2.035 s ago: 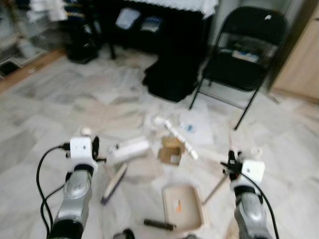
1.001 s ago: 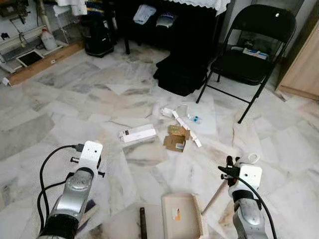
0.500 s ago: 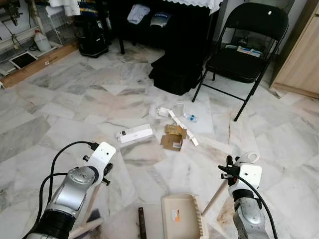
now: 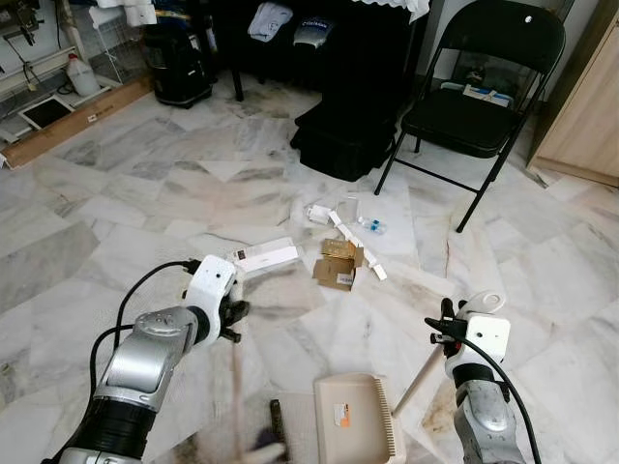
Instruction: Sweep floor
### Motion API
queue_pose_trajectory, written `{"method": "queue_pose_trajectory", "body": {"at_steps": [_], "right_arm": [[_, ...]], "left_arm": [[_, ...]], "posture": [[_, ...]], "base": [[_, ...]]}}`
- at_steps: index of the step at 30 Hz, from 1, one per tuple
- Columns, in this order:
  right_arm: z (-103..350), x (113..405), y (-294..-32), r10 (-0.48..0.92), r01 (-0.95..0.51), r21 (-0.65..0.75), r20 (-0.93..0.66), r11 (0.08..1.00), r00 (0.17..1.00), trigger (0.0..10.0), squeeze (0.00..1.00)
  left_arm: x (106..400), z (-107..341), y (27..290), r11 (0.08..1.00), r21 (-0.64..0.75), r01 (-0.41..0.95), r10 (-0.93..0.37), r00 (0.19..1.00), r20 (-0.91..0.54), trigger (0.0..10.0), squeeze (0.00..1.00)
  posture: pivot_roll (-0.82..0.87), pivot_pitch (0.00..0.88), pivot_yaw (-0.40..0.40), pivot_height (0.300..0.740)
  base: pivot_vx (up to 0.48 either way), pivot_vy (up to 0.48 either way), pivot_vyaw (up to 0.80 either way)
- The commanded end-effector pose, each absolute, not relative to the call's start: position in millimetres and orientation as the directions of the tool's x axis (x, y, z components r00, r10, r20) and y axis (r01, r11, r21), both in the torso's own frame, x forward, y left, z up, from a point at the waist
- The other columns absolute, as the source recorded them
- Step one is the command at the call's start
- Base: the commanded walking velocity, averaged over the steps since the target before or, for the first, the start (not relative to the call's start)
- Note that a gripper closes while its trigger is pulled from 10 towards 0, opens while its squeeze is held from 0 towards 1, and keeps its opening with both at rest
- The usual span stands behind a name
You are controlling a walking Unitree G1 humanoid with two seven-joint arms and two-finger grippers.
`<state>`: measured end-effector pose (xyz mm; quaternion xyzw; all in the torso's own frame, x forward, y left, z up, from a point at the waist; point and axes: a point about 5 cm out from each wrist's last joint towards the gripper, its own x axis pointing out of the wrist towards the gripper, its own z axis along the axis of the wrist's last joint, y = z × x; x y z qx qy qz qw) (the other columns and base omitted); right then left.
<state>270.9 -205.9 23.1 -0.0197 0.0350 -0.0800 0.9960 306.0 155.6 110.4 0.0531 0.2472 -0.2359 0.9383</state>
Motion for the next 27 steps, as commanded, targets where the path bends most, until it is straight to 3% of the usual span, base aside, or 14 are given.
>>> {"method": "queue_pose_trajectory", "body": {"at_steps": [1, 11, 16, 21, 27], "right_arm": [[24.0, 272.2, -205.2, -0.154, 0.151, -0.048, -0.066, 0.987, 0.986, 10.0, 0.00], [25.0, 273.6, -203.7, -0.148, 0.146, -0.045, -0.064, 0.988, 0.987, 10.0, 0.00], [25.1, 273.9, -203.6, -0.147, 0.144, -0.046, -0.065, 0.989, 0.987, 10.0, 0.00], [25.3, 274.2, -203.8, -0.146, 0.143, -0.047, -0.065, 0.989, 0.987, 10.0, 0.00], [25.4, 274.5, -203.5, -0.144, 0.142, -0.045, -0.065, 0.989, 0.987, 10.0, 0.00]], "left_arm": [[307.0, 119.4, 150.6, 0.874, -0.051, 0.484, -0.450, 0.765, -0.460, 10.0, 0.00], [307.0, 133.9, 133.1, 0.849, -0.183, 0.495, -0.526, 0.764, -0.374, 10.0, 0.00], [305.4, 139.8, 130.5, 0.825, -0.173, 0.539, -0.562, 0.745, -0.360, 10.0, 0.00], [315.8, 157.9, 152.1, 0.861, -0.067, 0.504, -0.496, 0.803, -0.331, 10.0, 0.00], [317.8, 182.7, 157.5, 0.827, -0.095, 0.554, -0.558, 0.790, -0.256, 10.0, 0.00]], "posture": [[-0.09, 0.126, 0.007, 0.740], [-0.09, 0.127, 0.006, 0.740], [-0.08, 0.126, 0.006, 0.740], [-0.08, 0.125, 0.006, 0.740], [-0.08, 0.122, 0.006, 0.740]], "base": [[0.000, 0.000, 0.00], [0.000, 0.000, 0.00], [0.000, 0.000, 0.00], [0.000, 0.000, 0.00], [0.000, 0.000, 0.00]]}}
